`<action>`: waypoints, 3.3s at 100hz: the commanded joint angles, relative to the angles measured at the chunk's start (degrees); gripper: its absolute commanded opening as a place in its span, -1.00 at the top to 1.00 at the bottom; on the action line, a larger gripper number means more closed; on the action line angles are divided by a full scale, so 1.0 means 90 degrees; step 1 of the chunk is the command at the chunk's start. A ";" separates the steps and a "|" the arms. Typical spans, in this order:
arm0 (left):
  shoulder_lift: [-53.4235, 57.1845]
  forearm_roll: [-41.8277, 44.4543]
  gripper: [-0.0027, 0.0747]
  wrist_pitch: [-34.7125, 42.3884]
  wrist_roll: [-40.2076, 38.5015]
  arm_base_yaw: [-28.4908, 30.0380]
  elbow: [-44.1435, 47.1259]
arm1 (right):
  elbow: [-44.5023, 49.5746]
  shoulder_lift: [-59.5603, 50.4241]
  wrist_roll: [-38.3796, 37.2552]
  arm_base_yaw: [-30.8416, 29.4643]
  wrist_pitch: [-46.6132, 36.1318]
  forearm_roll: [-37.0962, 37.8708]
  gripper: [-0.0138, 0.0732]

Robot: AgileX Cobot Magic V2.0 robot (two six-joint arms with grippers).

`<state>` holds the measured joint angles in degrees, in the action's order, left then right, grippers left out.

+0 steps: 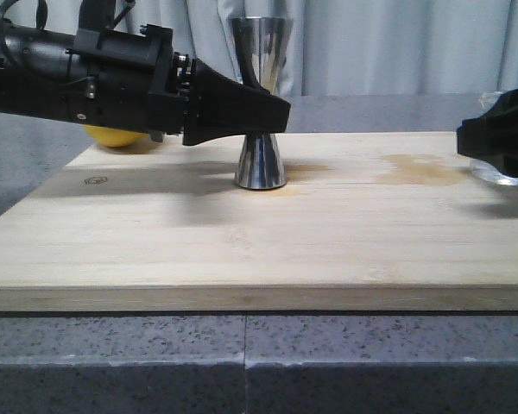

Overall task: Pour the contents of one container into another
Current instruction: 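Reach the right gripper to the glass beaker and grasp it, then lift the beaker with the right gripper over the jigger's cup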

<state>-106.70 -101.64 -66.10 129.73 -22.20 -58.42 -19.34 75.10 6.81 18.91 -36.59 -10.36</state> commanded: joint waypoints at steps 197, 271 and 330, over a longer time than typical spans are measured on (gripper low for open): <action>0.0255 -0.0463 0.67 -0.0236 -0.0321 -0.0279 -0.0326 | -0.2929 -0.0116 -0.0006 0.0038 0.2930 0.1914 -0.05; 0.0255 -0.0262 0.67 0.0048 -0.0790 -0.0429 -0.0871 | -0.4265 -0.0116 0.0016 0.1033 0.4253 0.3418 -0.05; 0.0255 0.0060 0.67 -0.0012 -0.0792 -0.0539 -0.0871 | -0.4269 -0.0116 0.0016 0.1506 0.4584 0.4768 -0.05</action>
<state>-106.74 -97.15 -62.38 123.17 -26.51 -64.45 -55.71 75.51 6.79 32.21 7.77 30.12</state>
